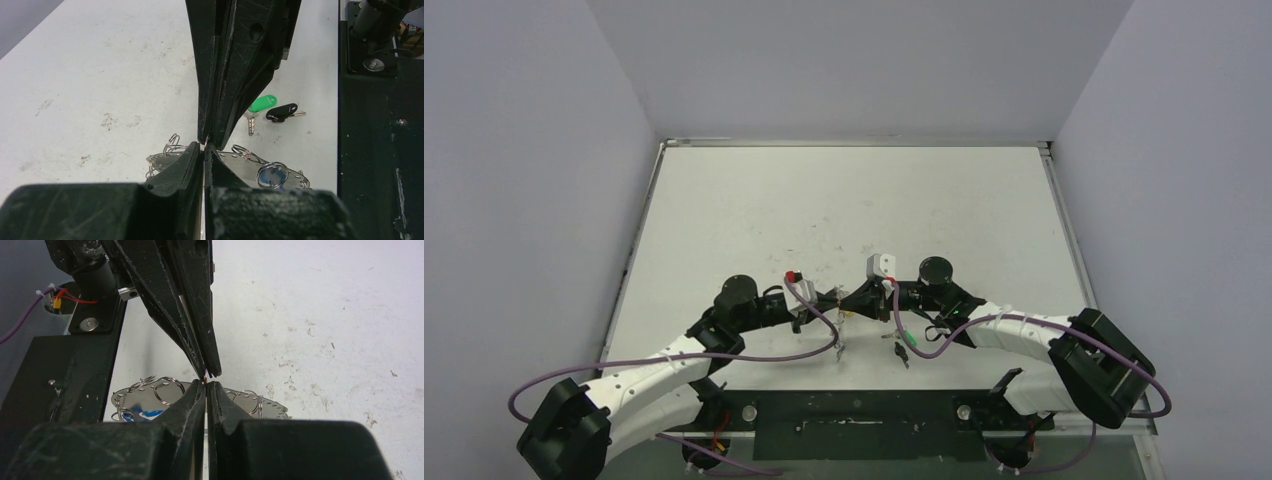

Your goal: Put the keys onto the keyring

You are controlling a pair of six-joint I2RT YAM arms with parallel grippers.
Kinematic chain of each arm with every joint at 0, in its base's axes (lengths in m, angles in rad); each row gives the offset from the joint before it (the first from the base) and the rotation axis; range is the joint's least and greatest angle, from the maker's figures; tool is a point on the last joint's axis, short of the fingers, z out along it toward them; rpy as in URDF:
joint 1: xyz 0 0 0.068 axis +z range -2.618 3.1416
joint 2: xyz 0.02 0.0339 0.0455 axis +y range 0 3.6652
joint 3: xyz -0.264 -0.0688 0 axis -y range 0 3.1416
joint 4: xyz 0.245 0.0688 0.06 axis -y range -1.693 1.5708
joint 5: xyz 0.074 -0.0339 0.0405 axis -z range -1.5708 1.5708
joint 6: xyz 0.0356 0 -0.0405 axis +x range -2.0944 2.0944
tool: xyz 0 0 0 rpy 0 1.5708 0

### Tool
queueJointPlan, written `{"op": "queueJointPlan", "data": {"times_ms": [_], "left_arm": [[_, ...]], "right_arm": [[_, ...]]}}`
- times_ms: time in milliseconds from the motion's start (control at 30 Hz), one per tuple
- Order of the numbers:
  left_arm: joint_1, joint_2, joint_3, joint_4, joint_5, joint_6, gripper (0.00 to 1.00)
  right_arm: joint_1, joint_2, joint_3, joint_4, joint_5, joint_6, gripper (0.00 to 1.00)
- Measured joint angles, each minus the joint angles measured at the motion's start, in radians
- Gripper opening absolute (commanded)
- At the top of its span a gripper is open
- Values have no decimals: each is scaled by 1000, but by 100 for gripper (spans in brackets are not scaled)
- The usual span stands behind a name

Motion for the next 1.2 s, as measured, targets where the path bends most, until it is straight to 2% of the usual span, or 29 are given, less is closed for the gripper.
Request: {"op": "queueJointPlan", "data": {"times_ms": [67, 167, 267, 367, 500, 633, 933, 1033, 1133, 1200], "left_arm": [[0, 4, 0, 0, 2, 2, 0], [0, 8, 3, -5, 3, 7, 17], [0, 7, 6, -16, -3, 16, 23], [0, -8, 6, -40, -15, 24, 23], [0, -43, 6, -74, -21, 29, 16], [0, -52, 6, -77, -23, 30, 14], [0, 27, 6, -60, -8, 30, 11], [0, 33, 6, -58, -5, 30, 13], [0, 32, 6, -51, -5, 29, 21], [0, 29, 6, -48, -5, 27, 21]], "right_arm": [[0, 2, 0, -1, 0, 0, 0], [0, 3, 0, -5, 0, 0, 0], [0, 3, 0, -4, -3, 1, 0], [0, 3, 0, -4, -8, 1, 0], [0, 3, 0, -3, -8, 1, 0], [0, 3, 0, -3, -8, 1, 0], [0, 3, 0, -3, -8, 3, 0], [0, 3, 0, -3, -7, 3, 0], [0, 3, 0, -3, -7, 3, 0], [0, 3, 0, -3, -7, 3, 0]]}}
